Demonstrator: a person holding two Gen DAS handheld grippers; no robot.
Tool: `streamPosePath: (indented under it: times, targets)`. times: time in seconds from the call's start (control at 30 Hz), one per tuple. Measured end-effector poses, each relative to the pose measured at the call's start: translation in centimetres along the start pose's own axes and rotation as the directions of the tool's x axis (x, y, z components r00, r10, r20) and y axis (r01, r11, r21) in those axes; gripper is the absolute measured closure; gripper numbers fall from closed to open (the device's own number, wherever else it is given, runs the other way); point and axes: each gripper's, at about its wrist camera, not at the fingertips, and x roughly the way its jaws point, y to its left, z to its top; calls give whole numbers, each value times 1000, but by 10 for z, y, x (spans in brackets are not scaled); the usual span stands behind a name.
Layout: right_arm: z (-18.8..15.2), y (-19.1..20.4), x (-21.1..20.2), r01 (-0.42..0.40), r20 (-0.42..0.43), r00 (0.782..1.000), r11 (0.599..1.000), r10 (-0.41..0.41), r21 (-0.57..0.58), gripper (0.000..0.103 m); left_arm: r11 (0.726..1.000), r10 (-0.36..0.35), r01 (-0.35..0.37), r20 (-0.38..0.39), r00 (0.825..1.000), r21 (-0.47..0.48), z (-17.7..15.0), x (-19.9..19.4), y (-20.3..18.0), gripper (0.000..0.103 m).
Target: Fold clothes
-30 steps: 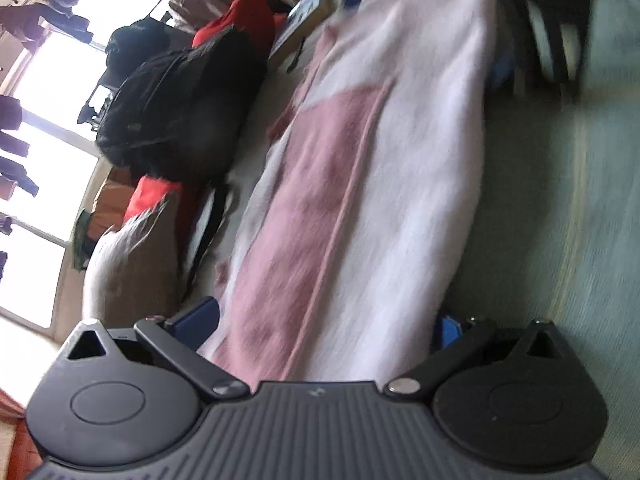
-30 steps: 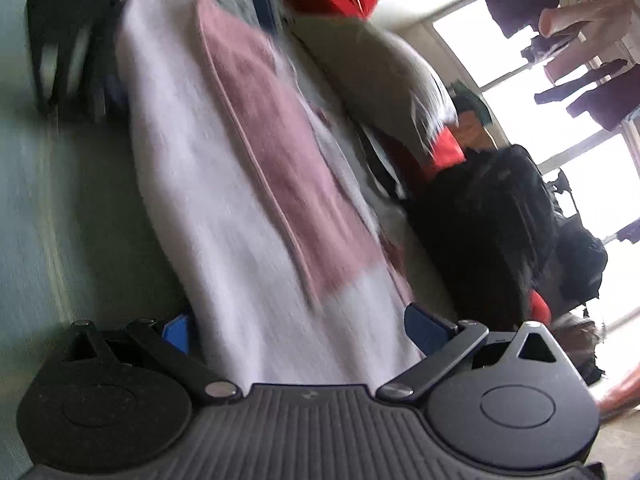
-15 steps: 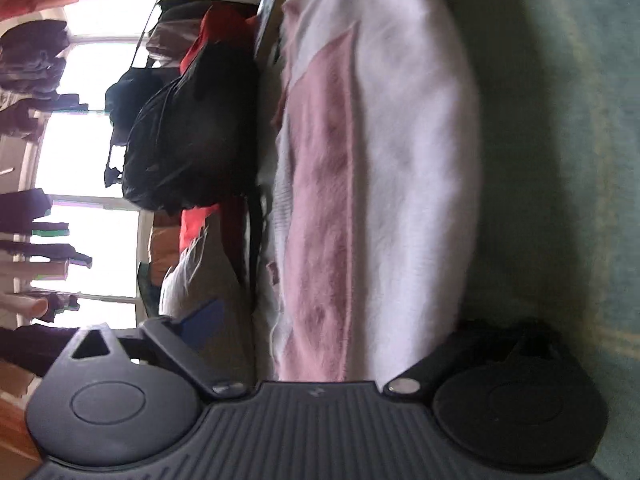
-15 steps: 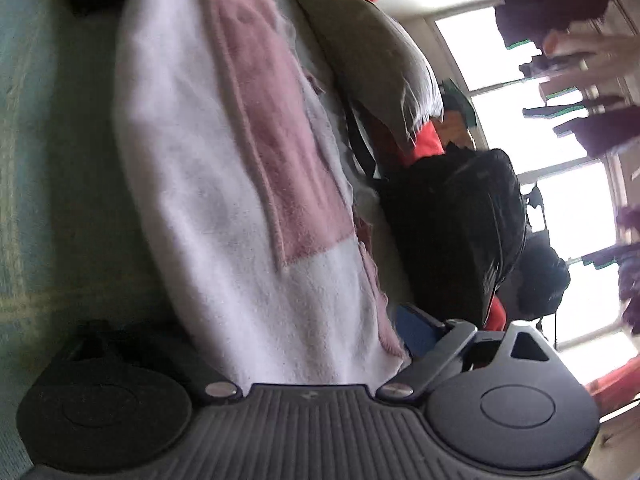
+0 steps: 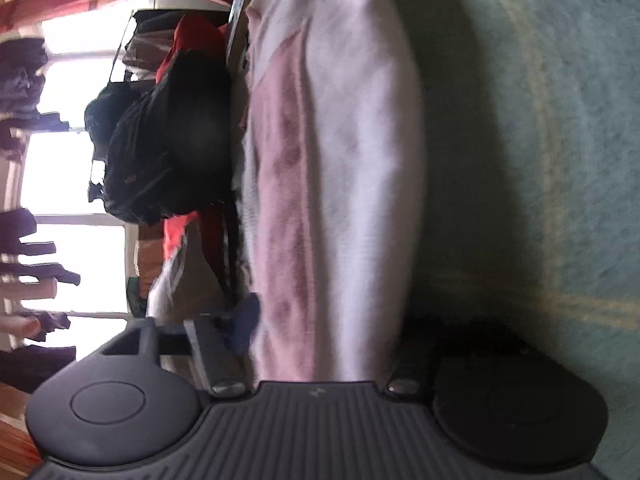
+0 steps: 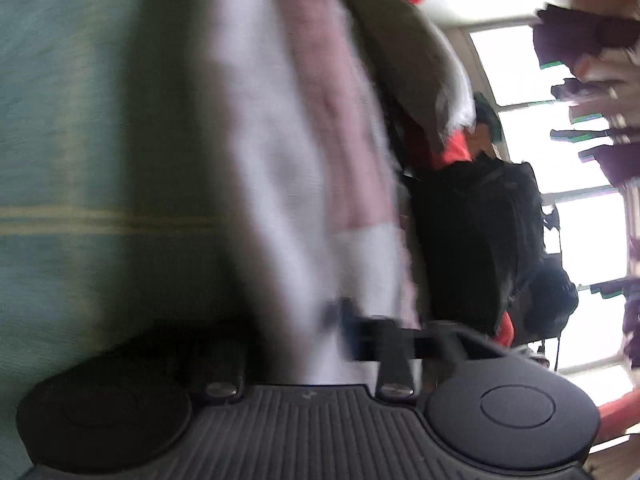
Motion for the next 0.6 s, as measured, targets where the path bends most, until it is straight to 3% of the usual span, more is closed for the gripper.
streamPosePath:
  times: [0.03,0.07,0.1,0.17,0.27,0.4,0.6]
  targets:
    - [0,5,0,31,3,1000,1000,-31,-1,87,1000,-9,9,-2,1000,-16,0,-1,-4,74]
    - [0,10,-1,61,5,998,998,-61,-1,88,999,-19,18,-4,1000,-31,0,-2,-7,92]
    - [-1,8,-2,58,3,998,998,-58,16,88,999,-5,5,-3,1000,-34,1,-3,-11,96]
    - [0,3,-2,40,2,999,999,-40,26,87,999,5,-6,-5,1000,-37,1,-4,-12,95]
    - [1,5,-3,60,6,998,998,-60,-33,81,999,-5,5,-15,1000,-41,0,-2,-2,85]
    - [2,10,0,83,2,997,996,-83,-19,85,999,6,-7,-26,1000,-47,3,0,-10,96]
    - [1,-4,-4,51,4,999,998,-51,33,90,995,-23,22,-15,1000,-93,-1,-5,1,93]
